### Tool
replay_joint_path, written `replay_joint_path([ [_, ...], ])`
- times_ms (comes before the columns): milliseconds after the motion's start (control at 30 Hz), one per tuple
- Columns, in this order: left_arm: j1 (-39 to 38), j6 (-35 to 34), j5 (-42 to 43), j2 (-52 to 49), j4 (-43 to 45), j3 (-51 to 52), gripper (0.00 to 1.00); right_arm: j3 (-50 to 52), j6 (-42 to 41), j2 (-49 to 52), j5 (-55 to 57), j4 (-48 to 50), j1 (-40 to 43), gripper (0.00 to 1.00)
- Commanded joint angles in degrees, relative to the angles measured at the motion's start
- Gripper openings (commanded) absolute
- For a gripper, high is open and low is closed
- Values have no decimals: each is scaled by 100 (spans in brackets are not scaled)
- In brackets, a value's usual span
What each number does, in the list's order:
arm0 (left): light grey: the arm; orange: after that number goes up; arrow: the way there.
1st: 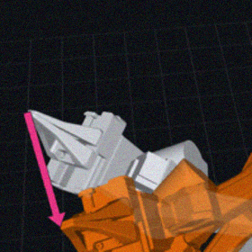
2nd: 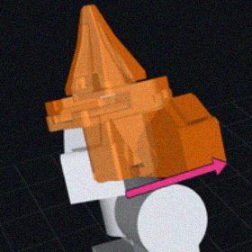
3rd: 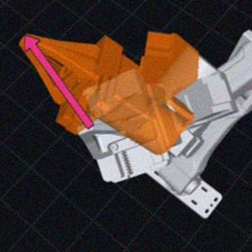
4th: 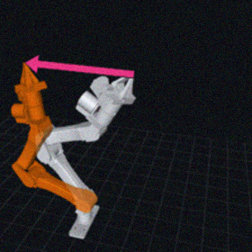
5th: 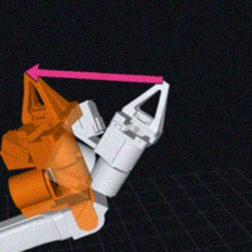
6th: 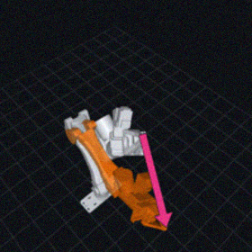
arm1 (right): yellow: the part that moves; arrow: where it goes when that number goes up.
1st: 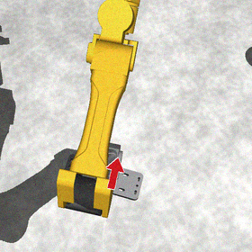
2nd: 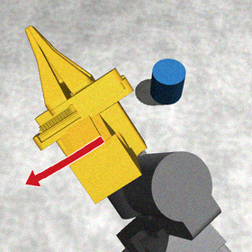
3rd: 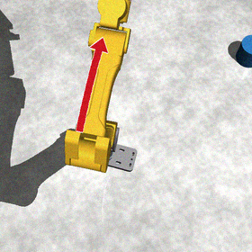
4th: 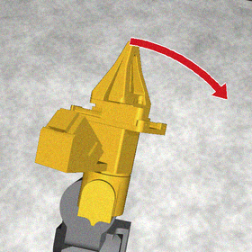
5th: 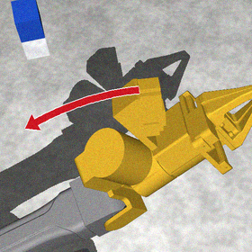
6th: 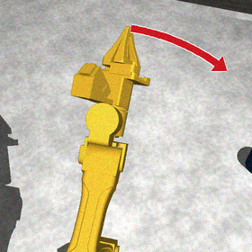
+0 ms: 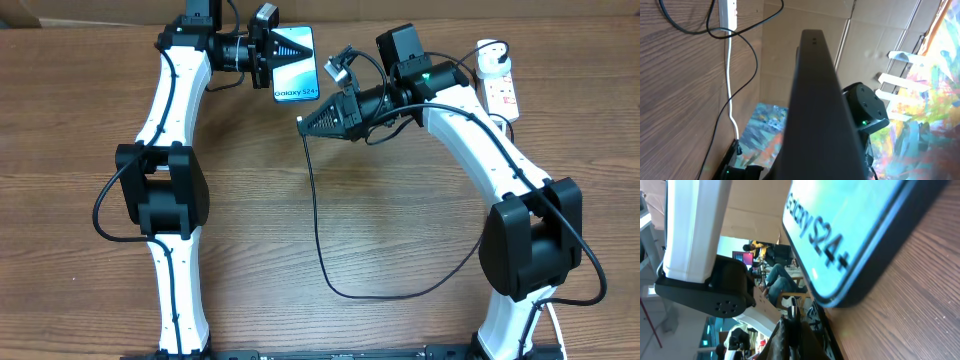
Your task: Plug charger to phone and switch on socket
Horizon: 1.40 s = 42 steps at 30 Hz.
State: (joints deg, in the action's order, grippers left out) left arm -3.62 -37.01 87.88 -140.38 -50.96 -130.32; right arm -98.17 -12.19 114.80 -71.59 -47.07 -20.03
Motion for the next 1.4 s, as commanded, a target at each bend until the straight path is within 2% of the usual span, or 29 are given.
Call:
replay_joint_path([
  [0,42,199,216,170,28,-177,4,-20,-297,-144,-94,208,-9,4],
  [233,42,216,221,170,31,-177,4,-20,-761,-142,-92,728,-9,4],
  [767,66,160,264,170,212,-177,4,-13,-841,90,-153,879,7,4],
  [1067,70,-1137,260,170,1327,-177,4,-13,-844,118,-153,890,114,4],
  [1367,52,-1475,260,170,1526,-177,4,-13,-887,129,20,1001,114,4],
])
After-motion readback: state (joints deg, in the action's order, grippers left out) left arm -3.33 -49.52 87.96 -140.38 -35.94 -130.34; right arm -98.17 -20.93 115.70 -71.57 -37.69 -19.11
